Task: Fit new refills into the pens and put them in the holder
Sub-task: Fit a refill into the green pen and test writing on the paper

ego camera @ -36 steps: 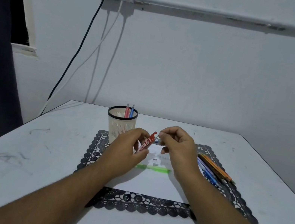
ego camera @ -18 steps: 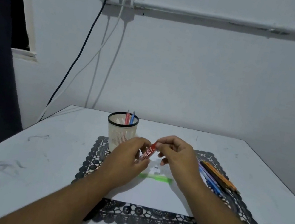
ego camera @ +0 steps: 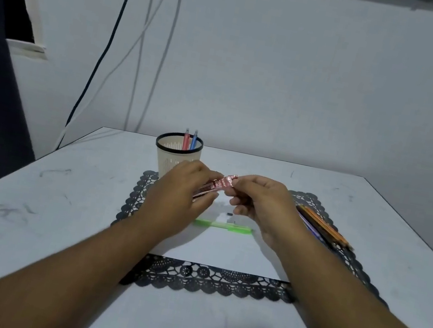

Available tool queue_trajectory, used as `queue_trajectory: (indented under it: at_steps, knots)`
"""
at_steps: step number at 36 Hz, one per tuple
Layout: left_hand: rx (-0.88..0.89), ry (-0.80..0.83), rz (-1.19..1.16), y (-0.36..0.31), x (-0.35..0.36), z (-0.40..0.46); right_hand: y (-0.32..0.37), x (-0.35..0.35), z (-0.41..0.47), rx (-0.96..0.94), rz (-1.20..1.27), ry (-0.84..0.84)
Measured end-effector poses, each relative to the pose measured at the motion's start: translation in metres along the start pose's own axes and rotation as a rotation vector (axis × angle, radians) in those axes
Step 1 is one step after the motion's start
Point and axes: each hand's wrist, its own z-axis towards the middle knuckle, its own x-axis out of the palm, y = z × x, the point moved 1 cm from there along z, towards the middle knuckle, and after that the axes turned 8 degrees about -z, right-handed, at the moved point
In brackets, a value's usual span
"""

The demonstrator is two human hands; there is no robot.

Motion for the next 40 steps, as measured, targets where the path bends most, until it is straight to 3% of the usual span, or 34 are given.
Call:
queue_trajectory:
  at_steps: [7, 13, 20, 24, 40]
  knots:
    - [-0.015, -0.096, -0.142, -0.009, -0.009, 0.0, 0.0, 0.001, -0.003, 0.099, 0.102, 0.044]
    - [-0.073, -0.071, -0.3, -0.009, -0.012, 0.002, -0.003, 0.003, -0.003, 0.145, 0.166, 0.092]
    - [-0.244, -0.131, -0.659, -0.006, -0.008, 0.002, 0.001, 0.007, -0.004, 0.226, 0.307, 0.149]
    - [-0.255, -0.139, -0.801, -0.009, -0.007, 0.003, 0.0, 0.009, -0.004, 0.295, 0.388, 0.193]
    - [-0.221, -0.124, -0.724, -0.012, -0.011, 0.004, -0.003, 0.012, -0.002, 0.36, 0.427, 0.224]
